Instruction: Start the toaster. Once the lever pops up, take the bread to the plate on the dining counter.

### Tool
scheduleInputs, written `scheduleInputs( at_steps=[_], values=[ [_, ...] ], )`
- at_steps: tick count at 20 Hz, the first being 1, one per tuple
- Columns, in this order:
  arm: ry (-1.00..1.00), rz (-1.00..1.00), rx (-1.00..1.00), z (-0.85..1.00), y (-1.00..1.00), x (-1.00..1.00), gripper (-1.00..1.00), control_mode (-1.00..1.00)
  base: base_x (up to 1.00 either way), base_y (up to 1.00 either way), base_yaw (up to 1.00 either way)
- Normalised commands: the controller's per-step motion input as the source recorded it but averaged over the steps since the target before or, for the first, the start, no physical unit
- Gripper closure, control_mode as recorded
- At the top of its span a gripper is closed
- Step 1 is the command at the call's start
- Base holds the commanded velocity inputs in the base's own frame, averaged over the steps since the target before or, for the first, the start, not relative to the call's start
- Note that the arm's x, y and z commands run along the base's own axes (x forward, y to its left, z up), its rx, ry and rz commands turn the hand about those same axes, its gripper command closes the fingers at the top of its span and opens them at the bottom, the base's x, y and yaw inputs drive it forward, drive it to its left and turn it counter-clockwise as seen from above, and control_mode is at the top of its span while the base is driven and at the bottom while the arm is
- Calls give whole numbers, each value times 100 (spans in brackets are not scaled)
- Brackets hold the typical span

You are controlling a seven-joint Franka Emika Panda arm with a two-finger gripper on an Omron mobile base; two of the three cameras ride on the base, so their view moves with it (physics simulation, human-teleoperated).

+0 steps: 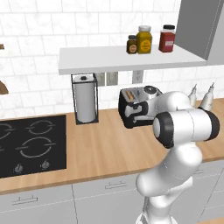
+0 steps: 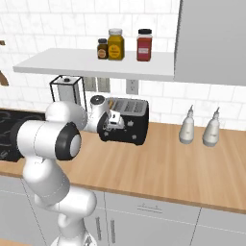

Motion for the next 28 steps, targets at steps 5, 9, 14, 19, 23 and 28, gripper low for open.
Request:
scheduleInputs(
  at_steps=[5, 9, 14, 19, 23, 28],
  values=[
    [0, 0, 0, -23, 0, 0, 100, -100, 0, 0, 0],
    [1, 0, 0, -29, 0, 3, 100, -100, 0, 0, 0],
    [3, 0, -1, -41, 0, 6, 100, -100, 0, 0, 0],
    [1, 0, 0, -27, 0, 0, 100, -100, 0, 0, 0],
    [-10, 0, 0, -1, 0, -15, 100, -100, 0, 0, 0],
    [-13, 0, 0, 31, 0, -35, 100, -100, 0, 0, 0]
  ],
)
